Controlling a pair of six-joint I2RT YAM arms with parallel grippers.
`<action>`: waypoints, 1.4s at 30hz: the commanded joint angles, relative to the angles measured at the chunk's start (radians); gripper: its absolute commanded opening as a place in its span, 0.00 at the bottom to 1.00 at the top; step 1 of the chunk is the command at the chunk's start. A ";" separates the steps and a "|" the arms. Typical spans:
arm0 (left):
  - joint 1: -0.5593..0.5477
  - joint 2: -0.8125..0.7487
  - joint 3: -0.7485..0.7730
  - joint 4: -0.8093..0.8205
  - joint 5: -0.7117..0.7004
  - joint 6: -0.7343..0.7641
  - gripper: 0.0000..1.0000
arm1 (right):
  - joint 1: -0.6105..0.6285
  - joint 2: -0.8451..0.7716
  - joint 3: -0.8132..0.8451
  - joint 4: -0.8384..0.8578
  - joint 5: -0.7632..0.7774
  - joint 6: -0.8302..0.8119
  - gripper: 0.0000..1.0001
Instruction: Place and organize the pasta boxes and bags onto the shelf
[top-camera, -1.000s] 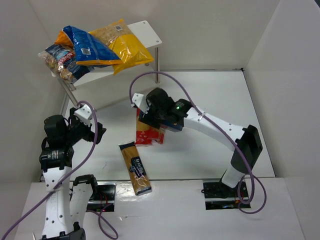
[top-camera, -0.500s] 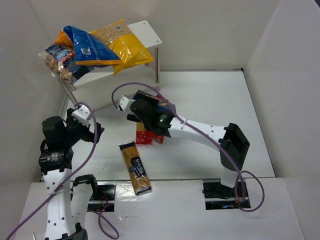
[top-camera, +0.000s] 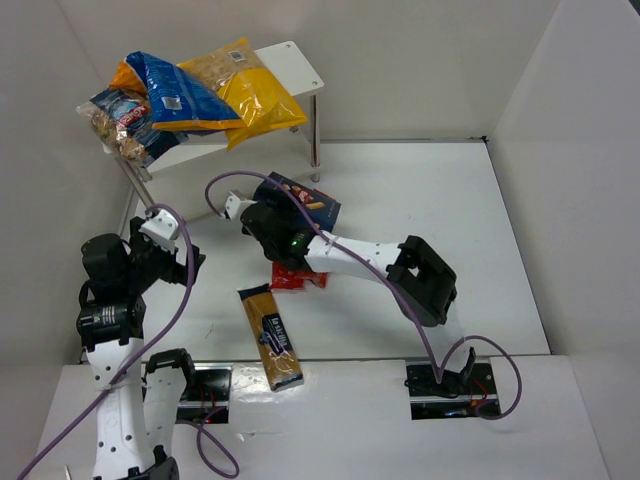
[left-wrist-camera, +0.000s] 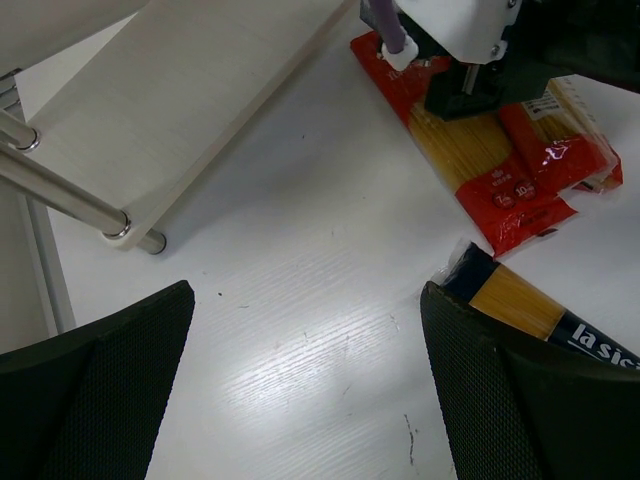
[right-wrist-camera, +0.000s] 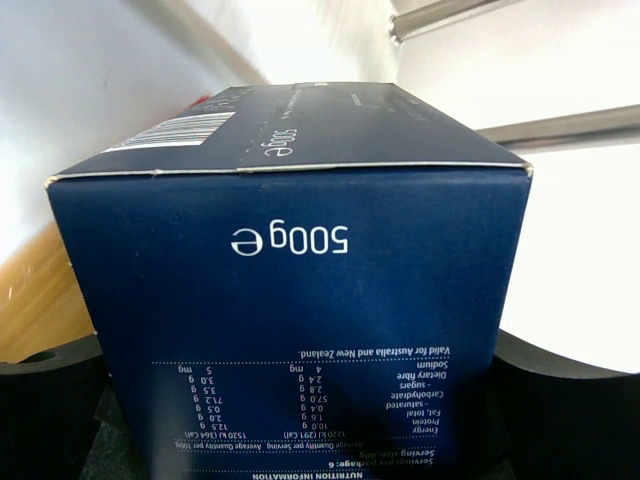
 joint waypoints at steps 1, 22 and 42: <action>0.012 -0.007 -0.003 0.034 0.007 -0.023 1.00 | -0.004 -0.010 0.146 0.203 0.119 -0.053 0.00; 0.012 -0.007 -0.003 0.034 -0.002 -0.023 1.00 | -0.031 0.244 0.413 0.347 0.173 -0.237 0.00; 0.021 -0.007 -0.003 0.034 -0.002 -0.023 1.00 | -0.069 0.438 0.704 0.324 0.173 -0.290 0.00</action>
